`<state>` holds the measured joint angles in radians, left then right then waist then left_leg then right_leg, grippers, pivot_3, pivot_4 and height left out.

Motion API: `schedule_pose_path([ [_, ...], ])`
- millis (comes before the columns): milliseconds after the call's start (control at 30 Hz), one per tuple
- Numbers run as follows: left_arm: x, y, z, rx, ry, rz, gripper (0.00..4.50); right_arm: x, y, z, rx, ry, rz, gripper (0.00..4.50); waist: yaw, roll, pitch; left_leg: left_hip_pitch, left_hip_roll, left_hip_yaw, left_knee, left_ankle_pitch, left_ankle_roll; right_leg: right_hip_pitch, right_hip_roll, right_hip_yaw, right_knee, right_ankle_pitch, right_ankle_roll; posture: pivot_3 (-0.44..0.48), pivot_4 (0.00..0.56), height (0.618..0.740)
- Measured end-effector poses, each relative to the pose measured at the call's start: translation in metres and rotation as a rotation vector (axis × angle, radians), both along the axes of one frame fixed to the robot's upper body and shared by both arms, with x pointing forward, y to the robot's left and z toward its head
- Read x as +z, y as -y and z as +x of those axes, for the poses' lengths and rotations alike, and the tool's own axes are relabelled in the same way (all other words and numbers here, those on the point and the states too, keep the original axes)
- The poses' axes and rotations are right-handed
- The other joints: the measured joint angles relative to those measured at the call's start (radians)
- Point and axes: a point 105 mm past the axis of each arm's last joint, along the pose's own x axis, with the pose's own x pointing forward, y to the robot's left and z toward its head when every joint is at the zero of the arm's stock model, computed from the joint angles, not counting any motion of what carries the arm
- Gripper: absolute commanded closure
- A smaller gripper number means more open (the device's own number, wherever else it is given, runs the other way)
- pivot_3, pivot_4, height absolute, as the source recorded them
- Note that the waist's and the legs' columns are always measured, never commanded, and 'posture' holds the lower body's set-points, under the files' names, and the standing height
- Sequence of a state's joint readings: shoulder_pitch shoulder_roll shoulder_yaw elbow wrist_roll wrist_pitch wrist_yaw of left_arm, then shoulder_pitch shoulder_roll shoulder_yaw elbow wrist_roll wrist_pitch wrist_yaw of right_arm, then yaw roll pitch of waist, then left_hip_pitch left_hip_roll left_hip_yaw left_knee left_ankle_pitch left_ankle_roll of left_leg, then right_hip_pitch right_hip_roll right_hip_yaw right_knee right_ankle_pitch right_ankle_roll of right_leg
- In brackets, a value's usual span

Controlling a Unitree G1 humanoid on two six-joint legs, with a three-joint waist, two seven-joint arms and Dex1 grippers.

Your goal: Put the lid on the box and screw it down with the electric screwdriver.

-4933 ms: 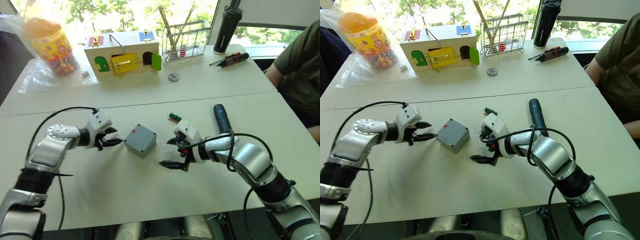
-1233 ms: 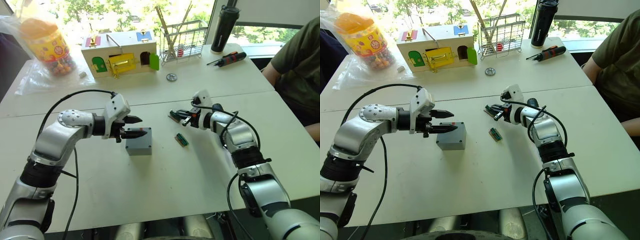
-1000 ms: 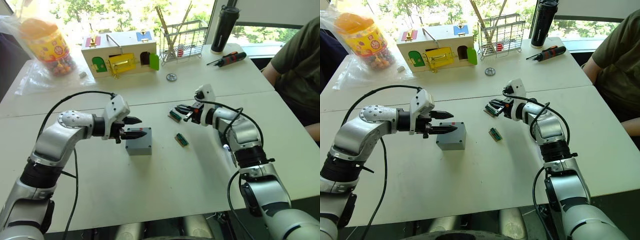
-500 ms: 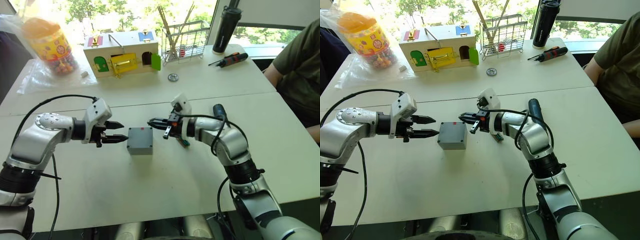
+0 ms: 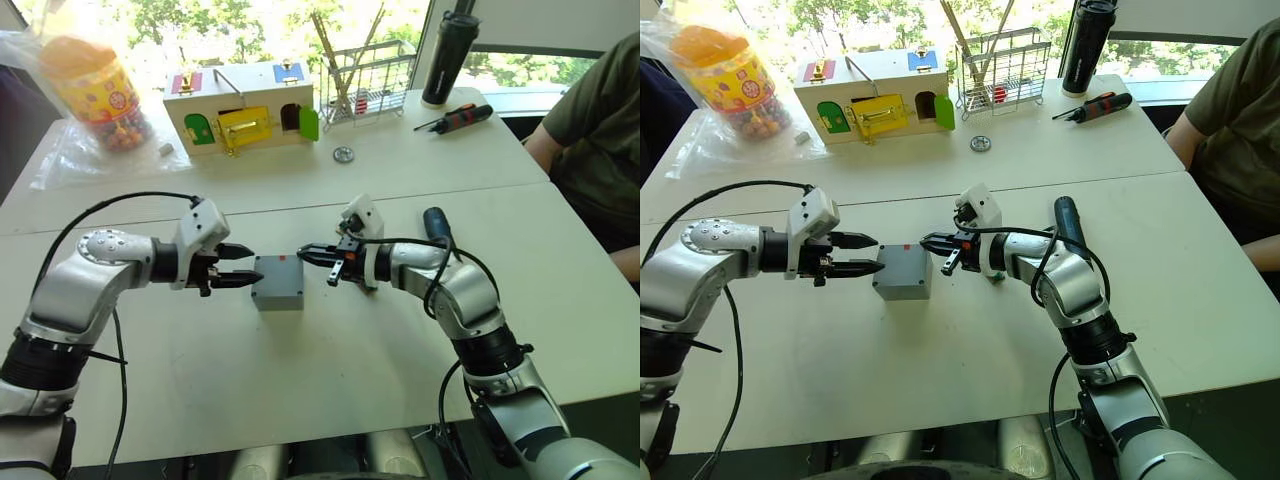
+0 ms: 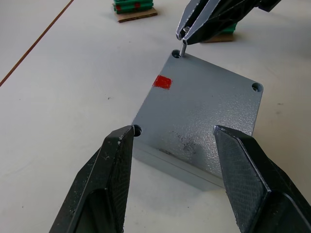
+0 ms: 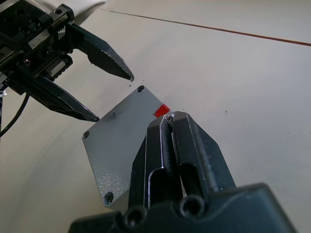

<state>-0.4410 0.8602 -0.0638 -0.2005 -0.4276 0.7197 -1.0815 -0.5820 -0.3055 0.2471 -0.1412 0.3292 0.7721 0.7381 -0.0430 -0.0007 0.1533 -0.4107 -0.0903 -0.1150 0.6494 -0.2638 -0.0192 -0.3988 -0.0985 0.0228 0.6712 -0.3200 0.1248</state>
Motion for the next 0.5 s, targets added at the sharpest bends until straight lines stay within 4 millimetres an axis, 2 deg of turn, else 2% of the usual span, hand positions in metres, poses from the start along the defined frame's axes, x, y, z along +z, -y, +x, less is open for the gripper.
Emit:
schedule_pose_path([
  [500,-0.0009,0.0035,0.0005,-0.005,0.001,-0.014,1.83,-0.0071,0.0014,0.007,-0.03,-0.009,0.001,4.46,0.0,0.0,0.0,0.0,0.0,0.0,0.0,0.0,0.0,0.0,0.0,0.0,0.0,0.0,0.0,0.0,0.15,0.74],
])
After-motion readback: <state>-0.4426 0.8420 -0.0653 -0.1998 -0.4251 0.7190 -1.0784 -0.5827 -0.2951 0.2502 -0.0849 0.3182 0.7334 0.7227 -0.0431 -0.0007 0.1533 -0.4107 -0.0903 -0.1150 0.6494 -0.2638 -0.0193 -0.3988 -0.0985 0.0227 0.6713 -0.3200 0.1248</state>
